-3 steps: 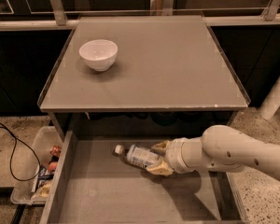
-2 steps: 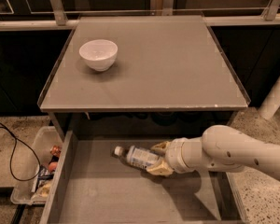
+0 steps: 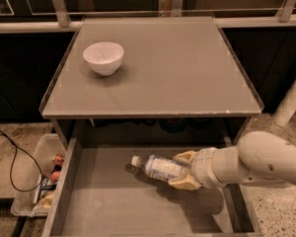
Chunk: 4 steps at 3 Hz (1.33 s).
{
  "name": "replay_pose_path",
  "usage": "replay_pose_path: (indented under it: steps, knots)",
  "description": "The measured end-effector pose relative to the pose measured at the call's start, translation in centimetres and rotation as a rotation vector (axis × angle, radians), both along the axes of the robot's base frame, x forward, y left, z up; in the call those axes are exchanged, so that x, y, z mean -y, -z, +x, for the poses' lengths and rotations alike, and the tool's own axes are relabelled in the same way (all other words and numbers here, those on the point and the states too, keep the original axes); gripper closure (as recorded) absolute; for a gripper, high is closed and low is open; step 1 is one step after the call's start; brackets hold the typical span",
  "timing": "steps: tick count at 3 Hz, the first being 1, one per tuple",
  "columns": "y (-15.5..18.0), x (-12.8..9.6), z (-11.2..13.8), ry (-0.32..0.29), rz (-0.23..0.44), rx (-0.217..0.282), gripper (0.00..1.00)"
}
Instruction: Pick blue plastic bottle from top drawer and place on counter
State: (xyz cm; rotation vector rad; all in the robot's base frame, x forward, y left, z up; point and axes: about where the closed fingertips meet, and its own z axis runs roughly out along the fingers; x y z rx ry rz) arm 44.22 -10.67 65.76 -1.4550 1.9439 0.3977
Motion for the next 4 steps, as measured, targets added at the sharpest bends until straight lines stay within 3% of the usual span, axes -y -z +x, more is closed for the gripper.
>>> replay_pose_path:
  steps: [1,2,3,4]
  knots:
    - [-5.1,2.6,-1.7,0.003,0.038,0.040,1.00]
    - [-11.5,4.6,-2.5,-0.009,0.072,0.111,1.00]
    - [-17.9,5.7,-0.8,-0.031,0.084,0.180,1.00]
    - [-23.5,5.8,3.5,-0.048,0.074,0.241,1.00]
